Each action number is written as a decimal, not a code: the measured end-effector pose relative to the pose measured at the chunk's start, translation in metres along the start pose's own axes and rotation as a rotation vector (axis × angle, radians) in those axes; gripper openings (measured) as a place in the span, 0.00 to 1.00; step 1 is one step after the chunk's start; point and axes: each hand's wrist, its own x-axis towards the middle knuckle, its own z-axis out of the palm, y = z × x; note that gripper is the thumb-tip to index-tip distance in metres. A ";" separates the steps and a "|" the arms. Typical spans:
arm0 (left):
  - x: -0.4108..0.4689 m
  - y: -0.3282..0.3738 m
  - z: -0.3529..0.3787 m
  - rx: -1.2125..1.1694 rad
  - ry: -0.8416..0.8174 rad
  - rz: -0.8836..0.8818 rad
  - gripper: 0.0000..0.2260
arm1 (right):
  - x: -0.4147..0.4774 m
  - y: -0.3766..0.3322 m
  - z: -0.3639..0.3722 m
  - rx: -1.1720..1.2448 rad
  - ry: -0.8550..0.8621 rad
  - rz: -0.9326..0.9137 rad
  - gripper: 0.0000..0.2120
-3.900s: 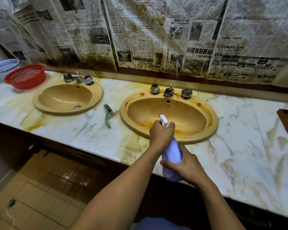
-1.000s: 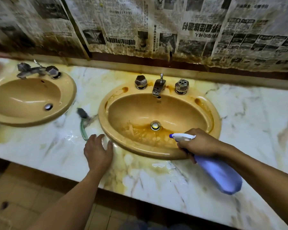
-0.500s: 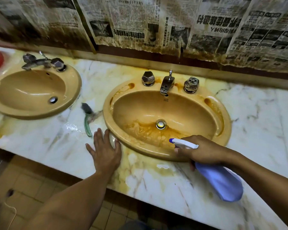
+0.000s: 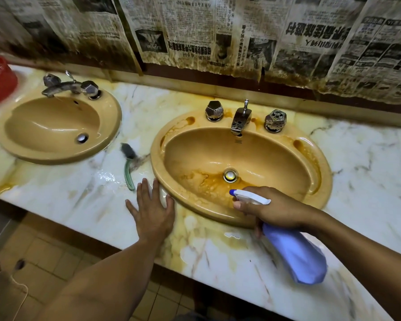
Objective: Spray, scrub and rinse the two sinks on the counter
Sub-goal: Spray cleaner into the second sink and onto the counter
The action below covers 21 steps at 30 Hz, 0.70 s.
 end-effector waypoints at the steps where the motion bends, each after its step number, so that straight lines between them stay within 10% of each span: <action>1: 0.000 0.000 0.000 0.004 0.002 0.002 0.31 | -0.001 -0.001 0.000 0.009 -0.007 -0.020 0.12; 7: 0.001 0.000 -0.001 -0.006 0.013 0.003 0.32 | 0.000 0.006 -0.001 -0.009 -0.012 -0.047 0.24; 13: 0.001 0.000 -0.001 -0.007 0.010 -0.002 0.32 | 0.002 0.010 0.010 0.117 0.014 -0.057 0.04; 21: 0.001 0.000 0.000 0.003 0.012 -0.006 0.30 | 0.000 0.008 -0.003 0.116 -0.134 0.032 0.13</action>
